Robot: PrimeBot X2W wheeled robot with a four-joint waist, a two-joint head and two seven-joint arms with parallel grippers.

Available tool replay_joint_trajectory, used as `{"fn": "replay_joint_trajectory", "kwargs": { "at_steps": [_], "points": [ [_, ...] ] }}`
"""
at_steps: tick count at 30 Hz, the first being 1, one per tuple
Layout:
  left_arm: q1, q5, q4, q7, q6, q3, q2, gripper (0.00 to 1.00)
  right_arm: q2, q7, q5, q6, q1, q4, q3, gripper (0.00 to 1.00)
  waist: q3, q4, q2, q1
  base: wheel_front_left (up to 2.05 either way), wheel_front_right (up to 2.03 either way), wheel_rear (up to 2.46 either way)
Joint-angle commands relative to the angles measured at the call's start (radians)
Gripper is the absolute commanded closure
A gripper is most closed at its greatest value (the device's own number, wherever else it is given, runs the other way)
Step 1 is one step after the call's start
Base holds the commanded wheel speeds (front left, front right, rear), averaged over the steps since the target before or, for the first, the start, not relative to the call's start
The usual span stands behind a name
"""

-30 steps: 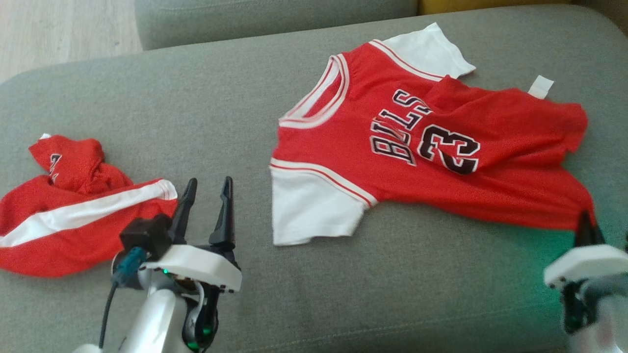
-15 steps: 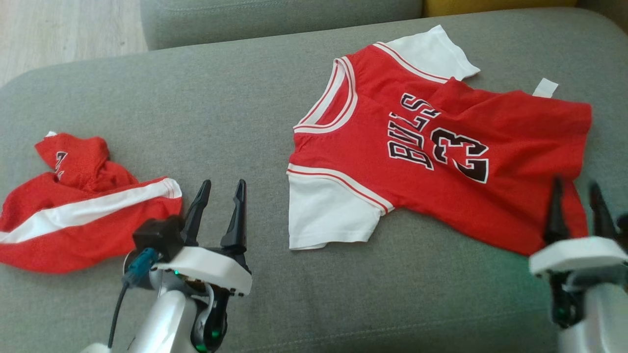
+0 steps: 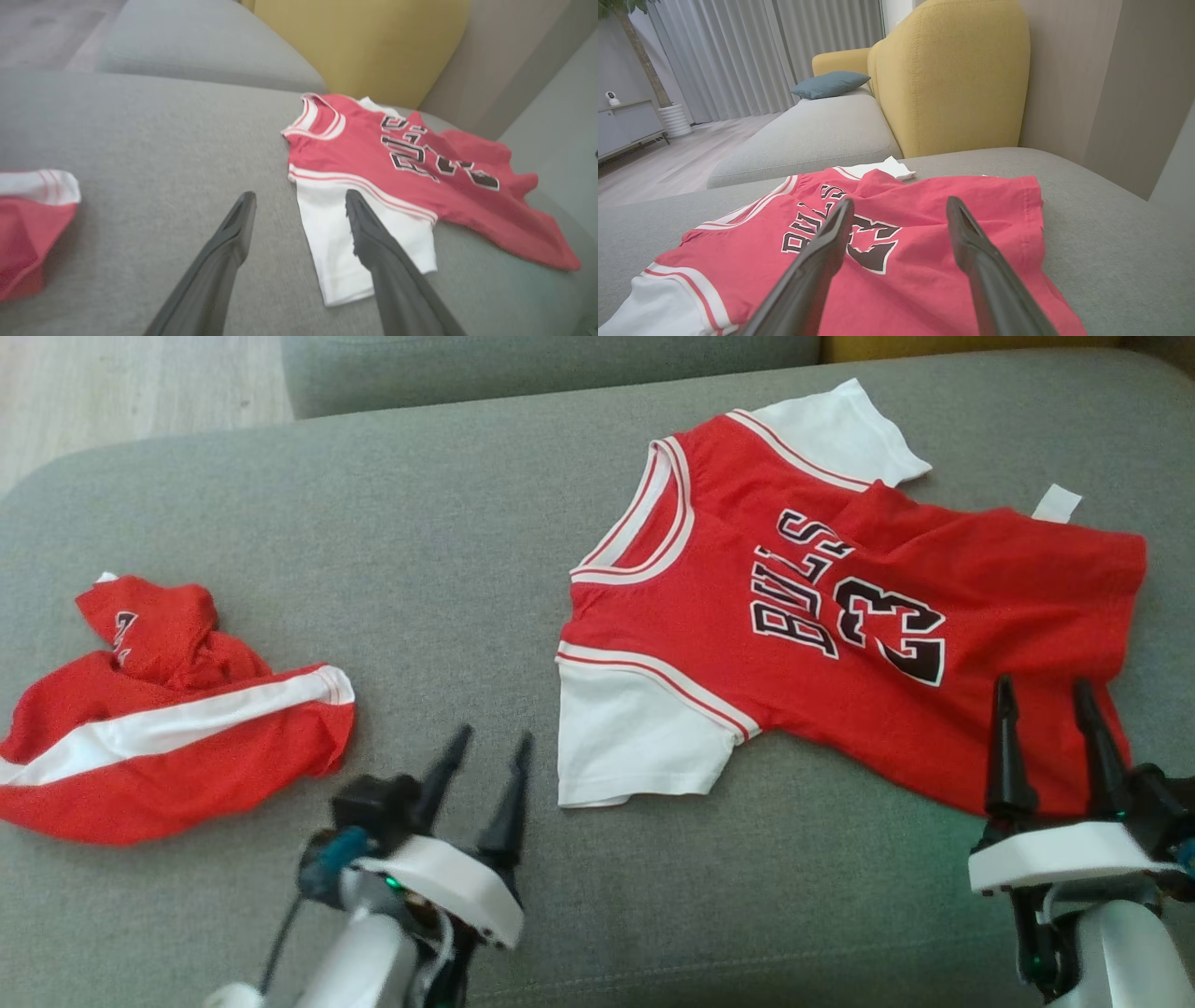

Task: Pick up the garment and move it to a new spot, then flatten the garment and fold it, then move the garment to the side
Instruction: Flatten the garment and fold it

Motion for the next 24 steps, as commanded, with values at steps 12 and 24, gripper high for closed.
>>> {"fn": "replay_joint_trajectory", "kwargs": {
  "at_steps": [12,24],
  "points": [
    [-0.134,-0.03,0.166,0.137,-0.015,-0.118,0.007,0.0,-0.009,-0.017,0.014,-0.001,-0.042,-0.039,0.019,0.0,0.05,-0.048,-0.0001,0.0,0.0,0.0,0.0],
    [-0.168,-0.023,0.266,0.192,-0.029,-0.169,0.013,0.07,-0.009,-0.027,0.015,-0.001,-0.052,-0.031,0.008,0.0,0.061,-0.066,-0.0001,0.0,0.0,0.0,0.0]
  ]
}}
